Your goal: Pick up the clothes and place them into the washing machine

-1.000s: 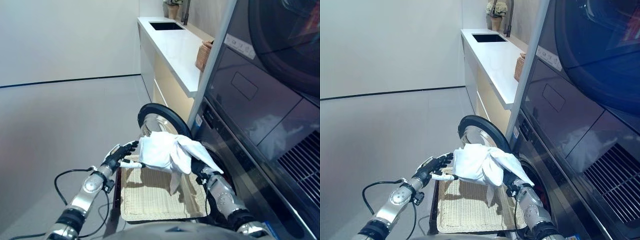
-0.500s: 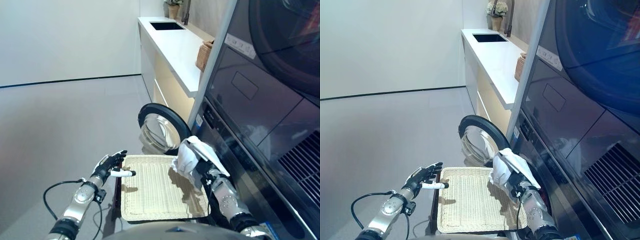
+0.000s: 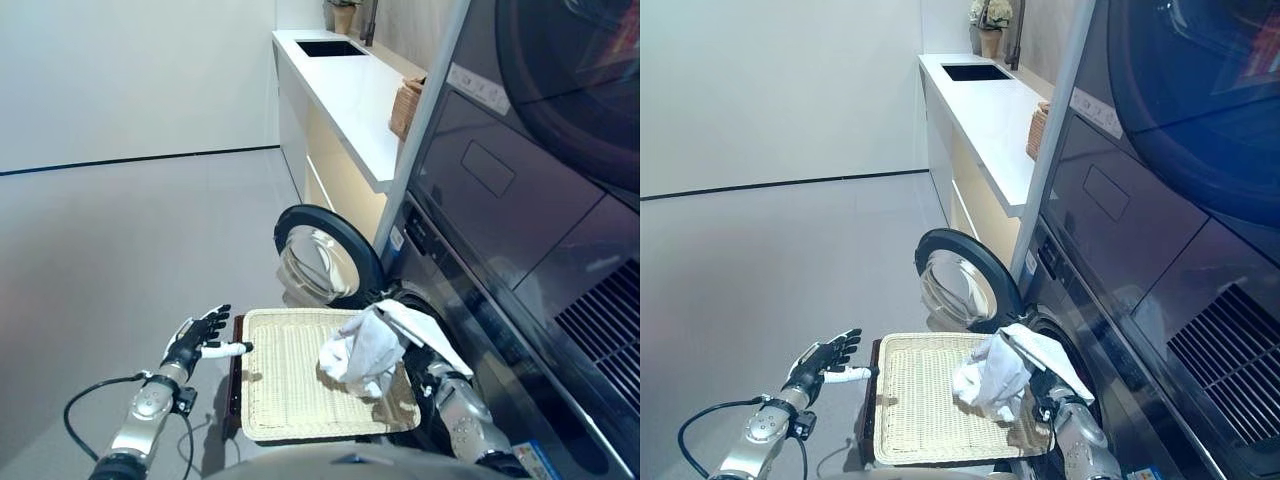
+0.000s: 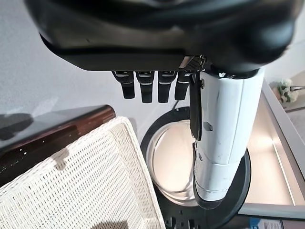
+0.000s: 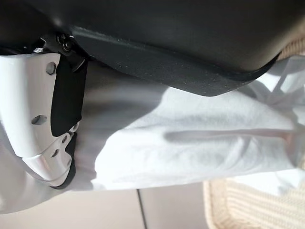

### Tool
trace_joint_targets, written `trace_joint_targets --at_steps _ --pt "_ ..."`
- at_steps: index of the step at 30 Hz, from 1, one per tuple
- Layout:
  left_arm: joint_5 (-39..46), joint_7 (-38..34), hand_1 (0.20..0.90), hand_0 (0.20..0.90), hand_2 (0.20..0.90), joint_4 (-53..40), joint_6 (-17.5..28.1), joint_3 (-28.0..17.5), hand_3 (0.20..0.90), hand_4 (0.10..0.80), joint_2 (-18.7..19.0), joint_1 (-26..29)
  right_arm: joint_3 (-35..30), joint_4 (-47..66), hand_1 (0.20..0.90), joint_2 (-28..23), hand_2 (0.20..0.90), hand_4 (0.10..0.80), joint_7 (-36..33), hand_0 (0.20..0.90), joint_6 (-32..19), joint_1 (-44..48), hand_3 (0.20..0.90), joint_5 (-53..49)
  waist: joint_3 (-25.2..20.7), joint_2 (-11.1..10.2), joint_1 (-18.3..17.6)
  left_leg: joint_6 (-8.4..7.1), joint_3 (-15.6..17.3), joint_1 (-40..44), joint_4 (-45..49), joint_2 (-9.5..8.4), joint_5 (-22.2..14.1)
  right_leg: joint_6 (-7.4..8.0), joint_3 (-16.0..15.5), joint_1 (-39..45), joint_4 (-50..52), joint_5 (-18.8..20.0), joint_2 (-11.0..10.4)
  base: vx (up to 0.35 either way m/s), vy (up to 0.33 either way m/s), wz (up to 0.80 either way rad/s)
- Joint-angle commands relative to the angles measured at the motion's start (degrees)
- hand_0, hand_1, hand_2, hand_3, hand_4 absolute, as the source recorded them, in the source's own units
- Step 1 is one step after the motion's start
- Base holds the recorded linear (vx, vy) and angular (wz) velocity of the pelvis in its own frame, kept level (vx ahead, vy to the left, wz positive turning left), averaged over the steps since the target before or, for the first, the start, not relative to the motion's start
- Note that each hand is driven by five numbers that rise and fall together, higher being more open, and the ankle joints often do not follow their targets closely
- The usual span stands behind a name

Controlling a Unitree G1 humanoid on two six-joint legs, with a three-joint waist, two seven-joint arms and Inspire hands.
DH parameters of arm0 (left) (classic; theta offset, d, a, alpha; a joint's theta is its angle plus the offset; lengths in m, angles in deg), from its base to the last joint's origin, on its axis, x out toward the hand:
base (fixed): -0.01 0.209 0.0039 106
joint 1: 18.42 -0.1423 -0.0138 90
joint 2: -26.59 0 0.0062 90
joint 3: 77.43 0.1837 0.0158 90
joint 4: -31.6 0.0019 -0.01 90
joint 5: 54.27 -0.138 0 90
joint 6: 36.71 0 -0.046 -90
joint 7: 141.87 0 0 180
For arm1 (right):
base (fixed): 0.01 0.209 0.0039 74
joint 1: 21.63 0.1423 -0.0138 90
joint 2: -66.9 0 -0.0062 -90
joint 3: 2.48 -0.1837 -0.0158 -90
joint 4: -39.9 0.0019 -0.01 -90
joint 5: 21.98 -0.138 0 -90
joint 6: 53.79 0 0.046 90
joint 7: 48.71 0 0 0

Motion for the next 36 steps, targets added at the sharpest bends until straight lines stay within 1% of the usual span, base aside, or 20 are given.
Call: trace_joint_targets --at_steps 1,5,8,13,14,18,22,26,31,36 --pt "2.04 -2.8 0.9 0.9 0.9 -3.72 6.58 -4.62 0.9 0.8 1.65 4.22 -1.74 8.46 0.2 -3.0 0.2 0.3 1.5 0.2 -5.2 5.57 0.2 3.04 0.17 -0.61 0.43 -3.46 -3.15 -2.5 0.12 2.71 0.9 5.23 -0.27 1.97 2.09 -1.39 -5.33 0.0 0.0 0.0" --pt "1.05 -5.71 0.9 0.9 0.9 -3.87 6.9 -5.68 0.9 0.8 0.48 4.07 -0.58 10.95 0.2 -2.75 0.2 0.3 1.46 0.2 -5.38 6.24 0.2 3.07 0.37 -0.74 0.65 -3.51 -3.12 -2.56 0.12 2.82 0.93 5.19 -0.5 2.09 1.93 -1.41 -5.24 0.0 0.0 0.0" --pt "0.78 -6.31 0.9 0.9 0.9 -3.82 7.11 -5.81 0.9 0.8 0.3 3.93 -0.28 12.85 0.2 -2.93 0.2 0.3 1.52 0.2 -5.46 6.24 0.2 2.8 0.37 -0.78 0.65 -3.55 -3.17 -2.59 0.08 2.87 0.94 5.21 -0.67 2.2 1.86 -1.45 -5.23 0.0 0.0 0.0" --pt "-0.13 -6.03 0.9 0.9 0.9 -5.7 7.61 -5.8 0.9 0.8 0.61 2.99 -0.5 20.49 0.2 -5.68 0.2 0.3 1.5 0.2 -5.87 6.65 0.2 5.3 0.15 -1.01 0.86 -3.58 -3.13 -2.64 0.07 2.95 0.92 5.27 -0.87 2.37 1.81 -1.45 -5.31 0.0 0.0 0.0" --pt "-0.13 -6.03 0.9 0.9 0.9 -5.73 7.6 -5.79 0.9 0.8 0.6 2.97 -0.52 20.57 0.2 -5.69 0.2 0.3 1.48 0.2 -5.83 6.58 0.2 5.32 0.14 -0.99 0.87 -3.58 -3.14 -2.63 0.07 2.96 0.92 5.27 -0.88 2.39 1.81 -1.45 -5.3 0.0 0.0 0.0" --pt "0.04 -5.45 0.9 0.9 0.9 -6.48 7.72 -4.63 0.9 0.8 1.04 3.76 -0.5 22.58 0.2 -6.76 0.2 0.3 0.62 0.2 -6.03 8.8 0.2 6.0 0.01 -1.17 1.17 -3.61 -3.25 -2.76 0.13 2.93 0.94 5.32 -0.97 2.28 1.86 -1.43 -5.41 0.0 0.0 0.0" --pt "0.47 -4.98 0.9 0.9 0.9 -5.78 8.02 -3.02 0.9 0.8 1.37 4.77 0.89 24.05 0.2 -7.99 0.2 0.3 -0.7 0.2 -5.42 12.4 0.2 7.48 -0.2 -1.51 1.48 -3.51 -3.28 -2.58 0.14 2.89 0.88 5.24 -0.84 2.41 1.87 -1.33 -5.33 0.0 0.0 0.0" --pt "0.79 -4.98 0.9 0.9 0.9 -6.02 8.05 -2.45 0.9 0.8 1.52 5.17 2.16 24.67 0.2 -8.06 0.2 0.3 -0.82 0.2 -5.09 14.88 0.2 7.12 -0.18 -1.65 1.67 -3.49 -3.29 -2.53 0.13 2.9 0.87 5.22 -0.8 2.53 1.78 -1.22 -5.34 0.0 0.0 0.0" --pt "1.77 -4.79 0.9 0.9 0.9 -7.42 8.13 -1.8 0.9 0.8 1.55 5.87 3.73 28.76 0.2 -8.54 0.2 0.3 -0.44 0.2 -5.17 17.57 0.2 5.57 -0.26 -1.62 1.95 -3.55 -3.39 -2.58 0.12 2.97 0.93 5.15 -1.0 2.6 1.79 -1.26 -5.35 0.0 0.0 0.0" --pt "2.47 -4.23 0.9 0.9 0.9 -6.95 7.85 -0.32 0.9 0.8 1.67 7.39 4.75 29.88 0.2 -9.09 0.2 0.3 -1.3 0.2 -4.74 20.0 0.2 6.02 -0.57 -1.68 2.17 -3.5 -3.44 -2.53 0.15 2.82 0.85 5.13 -1.12 2.76 1.83 -1.14 -5.41 0.0 0.0 0.0"
